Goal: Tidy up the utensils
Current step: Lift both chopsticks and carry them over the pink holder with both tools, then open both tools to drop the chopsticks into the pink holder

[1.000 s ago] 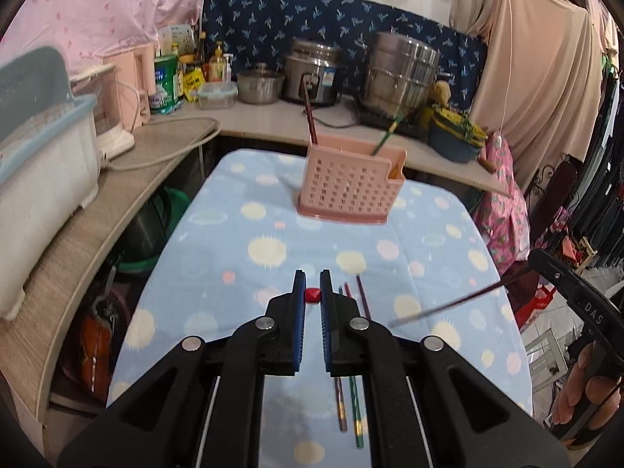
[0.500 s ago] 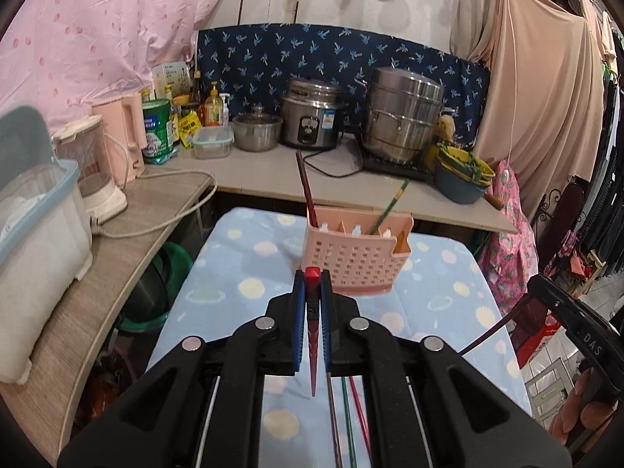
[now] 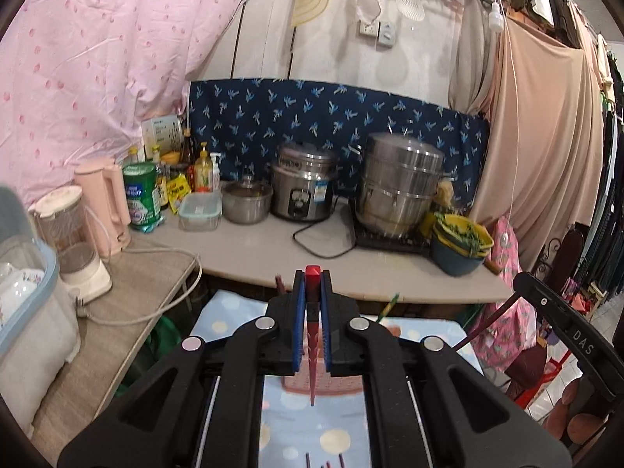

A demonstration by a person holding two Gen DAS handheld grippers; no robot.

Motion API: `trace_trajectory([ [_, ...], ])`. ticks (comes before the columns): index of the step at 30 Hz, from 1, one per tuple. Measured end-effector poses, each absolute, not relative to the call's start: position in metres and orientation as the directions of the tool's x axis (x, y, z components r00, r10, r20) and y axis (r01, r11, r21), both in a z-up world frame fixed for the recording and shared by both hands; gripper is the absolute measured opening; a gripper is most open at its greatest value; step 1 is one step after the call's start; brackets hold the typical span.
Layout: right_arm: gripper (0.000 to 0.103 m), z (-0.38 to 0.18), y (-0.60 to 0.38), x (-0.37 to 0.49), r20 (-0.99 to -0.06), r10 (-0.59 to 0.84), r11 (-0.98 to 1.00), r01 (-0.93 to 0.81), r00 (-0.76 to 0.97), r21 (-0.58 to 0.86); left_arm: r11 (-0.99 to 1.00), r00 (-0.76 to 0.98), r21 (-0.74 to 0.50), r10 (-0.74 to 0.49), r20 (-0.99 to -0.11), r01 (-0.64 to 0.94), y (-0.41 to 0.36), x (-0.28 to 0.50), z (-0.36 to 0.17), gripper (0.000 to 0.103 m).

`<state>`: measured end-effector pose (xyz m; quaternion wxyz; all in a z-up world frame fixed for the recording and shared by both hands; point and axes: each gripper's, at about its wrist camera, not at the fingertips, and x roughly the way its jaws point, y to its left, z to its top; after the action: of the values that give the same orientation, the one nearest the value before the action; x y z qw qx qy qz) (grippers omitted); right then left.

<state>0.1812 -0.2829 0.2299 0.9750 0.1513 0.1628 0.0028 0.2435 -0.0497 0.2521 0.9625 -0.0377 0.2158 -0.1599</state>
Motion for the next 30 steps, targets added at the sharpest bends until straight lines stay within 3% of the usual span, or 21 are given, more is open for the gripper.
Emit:
trace_trajectory([
  [9, 0.007, 0.253, -0.286, 0.239, -0.271, 0.037, 0.952, 0.048, 0.962, 0.302, 0.946, 0.882, -0.160, -0.320, -0.346, 0.280, -0.064, 0.295, 0.266, 0.007],
  [26, 0.007, 0.180, -0.294, 0.305, -0.425, 0.024, 0.953, 0.108, 0.905, 0.284, 0.954, 0.848, -0.141, -0.300, -0.436, 0.265, -0.082, 0.346, 0.211, 0.008],
  [30, 0.012, 0.174, -0.293, 0.308, -0.438, 0.019, 0.954, 0.115, 0.899, 0.276, 0.961, 0.847, -0.133, -0.275, -0.455, 0.240, -0.083, 0.350, 0.205, 0.023],
])
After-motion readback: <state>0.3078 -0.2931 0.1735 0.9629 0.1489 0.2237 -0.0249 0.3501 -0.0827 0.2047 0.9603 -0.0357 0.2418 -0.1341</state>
